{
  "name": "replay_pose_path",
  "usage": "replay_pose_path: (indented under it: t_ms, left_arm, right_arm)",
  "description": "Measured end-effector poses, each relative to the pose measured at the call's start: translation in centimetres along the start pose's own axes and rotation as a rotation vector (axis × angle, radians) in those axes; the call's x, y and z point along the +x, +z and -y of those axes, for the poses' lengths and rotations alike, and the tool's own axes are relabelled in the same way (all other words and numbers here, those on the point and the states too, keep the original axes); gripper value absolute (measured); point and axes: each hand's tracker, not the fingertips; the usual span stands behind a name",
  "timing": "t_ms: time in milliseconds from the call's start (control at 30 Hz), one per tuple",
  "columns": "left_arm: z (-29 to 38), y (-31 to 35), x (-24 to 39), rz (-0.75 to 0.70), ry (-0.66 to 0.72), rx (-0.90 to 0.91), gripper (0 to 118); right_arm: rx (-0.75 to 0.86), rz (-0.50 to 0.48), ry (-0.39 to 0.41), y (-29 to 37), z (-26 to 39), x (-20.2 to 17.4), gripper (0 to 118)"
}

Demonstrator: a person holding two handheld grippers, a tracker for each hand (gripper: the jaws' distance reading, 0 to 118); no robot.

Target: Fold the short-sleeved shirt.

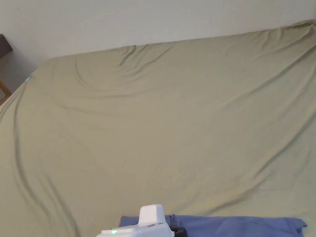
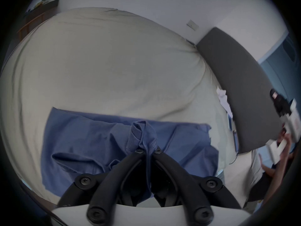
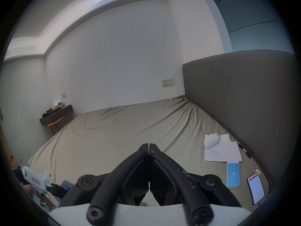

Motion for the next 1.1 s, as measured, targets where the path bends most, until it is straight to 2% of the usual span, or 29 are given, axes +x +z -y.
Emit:
replay_pose_path:
  t_ms: [33, 100, 133, 167, 200, 233, 333, 433, 533, 567, 600, 633, 667, 700, 767, 800, 833, 900, 1033, 1100]
  left_arm:
    - [0.3, -0.7, 0.3, 0.000, -0.031, -0.022, 3]
    - [0.7, -1.9, -0.4, 0.000, 0.010, -0.023, 6]
    - [0.6, -2.2, -1.0, 0.009, 0.014, -0.031, 20]
    - [0.6, -2.2, -1.6, 0.014, 0.026, -0.049, 66]
    - [0.5, -2.0, -2.2, 0.048, 0.056, -0.085, 93]
    - [0.5, -1.5, -2.8, 0.100, 0.094, -0.091, 108]
    - [0.4, 2.7, -4.5, 0.203, 0.195, -0.030, 108]
    - [-0.1, 6.7, -6.9, 0.107, 0.135, 0.097, 108]
    - [-0.9, 7.9, -9.7, -0.031, 0.116, 0.173, 111]
    - [-0.9, 7.8, -9.6, -0.046, 0.144, 0.171, 111]
    - [-1.1, 7.2, -10.4, -0.036, 0.184, 0.130, 104]
    - [-1.3, 6.4, -11.1, 0.009, 0.198, 0.098, 84]
    - [-1.5, 5.4, -11.3, 0.038, 0.171, 0.057, 28]
    - [-1.5, 4.2, -11.4, -0.028, 0.149, 0.059, 0]
    - [-1.3, 2.5, -10.9, -0.155, 0.040, 0.010, 0]
    - [-1.2, 1.7, -10.9, -0.154, -0.007, -0.029, 0]
    - [-1.1, 1.1, -10.0, -0.146, 0.010, -0.029, 0]
    - [-0.5, 0.8, -9.6, -0.047, 0.052, -0.053, 0]
    - [1.5, -0.2, -5.3, 0.024, -0.092, -0.088, 0]
    - [1.9, -1.2, -3.4, 0.138, -0.081, -0.144, 0]
  right_arm:
    - [-0.003, 0.001, 0.001, 0.1, 0.1, 0.0, 1]
    - [-0.011, -0.004, 0.000, 0.0, 0.1, 0.6, 1]
    - [-0.014, 0.000, 0.000, 0.0, 0.2, 0.6, 1]
    - [-0.018, 0.002, 0.001, 0.0, 0.3, 0.7, 1]
    - [-0.022, 0.005, -0.002, 0.2, 0.4, 0.7, 1]
    - [-0.025, 0.005, -0.006, 0.2, 0.5, 0.7, 1]
    - [-0.030, 0.010, -0.008, 0.2, 1.1, 0.9, 1]
    - [-0.036, 0.014, -0.011, 0.2, 1.5, 1.2, 1]
    - [-0.041, 0.015, -0.011, 0.2, 1.4, 1.2, 1]
    - [-0.042, 0.016, -0.011, 0.2, 1.4, 1.1, 1]
    - [-0.046, 0.013, -0.010, 0.3, 1.4, 0.9, 1]
    - [-0.047, 0.016, -0.013, 0.3, 1.4, 0.8, 1]
    - [-0.050, 0.017, -0.015, 0.3, 1.4, 0.8, 1]
    - [-0.054, 0.018, -0.016, 0.2, 1.5, 0.8, 1]
    - [-0.059, 0.022, -0.019, 0.2, 1.7, 0.9, 1]
    - [-0.060, 0.021, -0.023, 0.2, 1.8, 1.0, 1]
    - [-0.061, 0.022, -0.027, 0.2, 1.8, 1.0, 1]
    - [-0.063, 0.022, -0.031, 0.1, 1.9, 1.2, 1]
    - [-0.070, 0.021, -0.040, -0.2, 2.1, 1.3, 1]
    - [-0.076, 0.014, -0.050, -0.4, 2.3, 1.4, 1]
